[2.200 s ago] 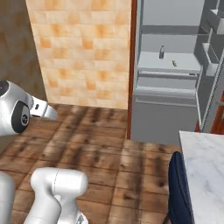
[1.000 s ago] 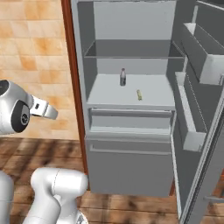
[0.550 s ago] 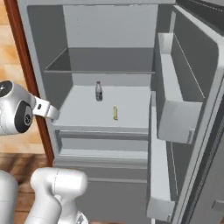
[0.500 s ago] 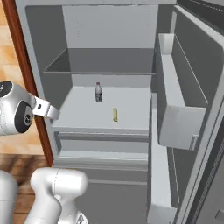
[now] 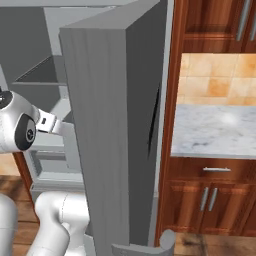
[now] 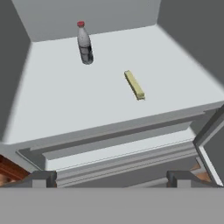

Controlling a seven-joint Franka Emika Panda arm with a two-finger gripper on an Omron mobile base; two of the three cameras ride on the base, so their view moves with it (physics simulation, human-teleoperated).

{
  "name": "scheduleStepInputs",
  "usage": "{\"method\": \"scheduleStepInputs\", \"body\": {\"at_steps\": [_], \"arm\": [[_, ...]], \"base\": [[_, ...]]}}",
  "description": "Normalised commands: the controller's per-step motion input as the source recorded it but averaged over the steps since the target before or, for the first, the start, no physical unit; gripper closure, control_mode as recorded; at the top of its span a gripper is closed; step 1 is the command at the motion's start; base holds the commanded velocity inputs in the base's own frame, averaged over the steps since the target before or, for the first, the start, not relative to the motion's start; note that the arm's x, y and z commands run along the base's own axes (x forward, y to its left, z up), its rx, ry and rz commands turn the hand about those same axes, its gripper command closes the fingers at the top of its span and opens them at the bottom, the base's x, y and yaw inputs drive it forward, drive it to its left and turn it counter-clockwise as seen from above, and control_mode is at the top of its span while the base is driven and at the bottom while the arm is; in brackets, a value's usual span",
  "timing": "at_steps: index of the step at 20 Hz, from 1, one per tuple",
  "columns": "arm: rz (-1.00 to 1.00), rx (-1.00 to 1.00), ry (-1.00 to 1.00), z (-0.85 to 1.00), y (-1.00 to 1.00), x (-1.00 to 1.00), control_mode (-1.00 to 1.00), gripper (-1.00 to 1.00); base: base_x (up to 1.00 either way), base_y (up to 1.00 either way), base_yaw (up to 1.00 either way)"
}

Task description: Pick the egg and butter from the fridge and place them by the bowl for mixing.

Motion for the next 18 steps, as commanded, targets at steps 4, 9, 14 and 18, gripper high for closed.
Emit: {"method": "scheduleStepInputs", "body": {"at_steps": [4, 9, 14, 18], "arm": [[0.0, 0.0, 0.0, 0.0, 0.0, 0.0, 1.0, -1.0], [0.0, 0.0, 0.0, 0.0, 0.0, 0.0, 1.0, -1.0], [0.0, 0.0, 0.0, 0.0, 0.0, 0.0, 1.0, -1.0], [0.04, 0.0, 0.0, 0.0, -0.12, 0.0, -1.0, -1.0]], "base": [[0.0, -0.01, 0.01], [0.04, -0.13, 0.0], [0.15, -0.08, 0.0], [0.06, -0.22, 0.03]]}}
